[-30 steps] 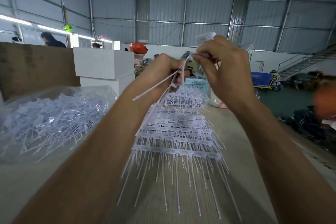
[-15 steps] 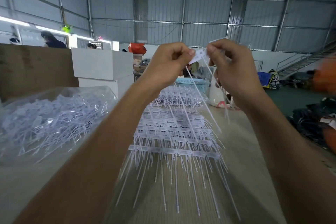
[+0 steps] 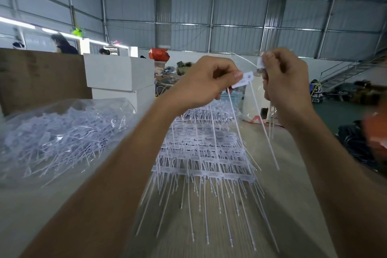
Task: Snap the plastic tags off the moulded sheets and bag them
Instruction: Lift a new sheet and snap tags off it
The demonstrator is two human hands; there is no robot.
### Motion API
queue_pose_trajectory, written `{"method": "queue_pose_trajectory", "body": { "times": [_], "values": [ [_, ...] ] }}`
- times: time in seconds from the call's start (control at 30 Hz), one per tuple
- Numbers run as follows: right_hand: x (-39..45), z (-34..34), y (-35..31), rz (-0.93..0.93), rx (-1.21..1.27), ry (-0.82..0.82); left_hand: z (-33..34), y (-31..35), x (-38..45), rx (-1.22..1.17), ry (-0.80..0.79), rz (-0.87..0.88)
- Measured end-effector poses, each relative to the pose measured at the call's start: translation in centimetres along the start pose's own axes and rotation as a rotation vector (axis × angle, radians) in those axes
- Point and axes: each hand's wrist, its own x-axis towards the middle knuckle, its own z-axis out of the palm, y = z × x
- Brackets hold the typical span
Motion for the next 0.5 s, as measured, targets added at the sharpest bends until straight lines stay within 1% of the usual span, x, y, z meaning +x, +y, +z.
{"method": "queue_pose_trajectory", "body": {
  "times": [0.07,0.17,0.3,0.43,0.5],
  "values": [
    [-0.3,-0.1,-0.1,-0.049,0.046,-0.120,0.4,-0.3,0.2,0.042,0.026,0.001],
    [-0.8,0.7,-0.7,-0.132,-0.038,-0.214,0.6,-0.7,0.1,-0.027,0.078,-0.005],
    [-1.3,1.5,-1.5,-0.054,0.002,-0.371,0.0,-1.2,-0.1,-0.173,0.207,-0.043],
    [-1.2,1.8,-1.4,-0.137,-0.059,-0.374,-0.2,-1.3,0.1,-0.183,0.271,-0.053],
    [-1.2,1.7,-1.2,-0.137,0.001,-0.363,0.0,-1.4,0.1,-0.184,0.305,-0.078]
  ]
}}
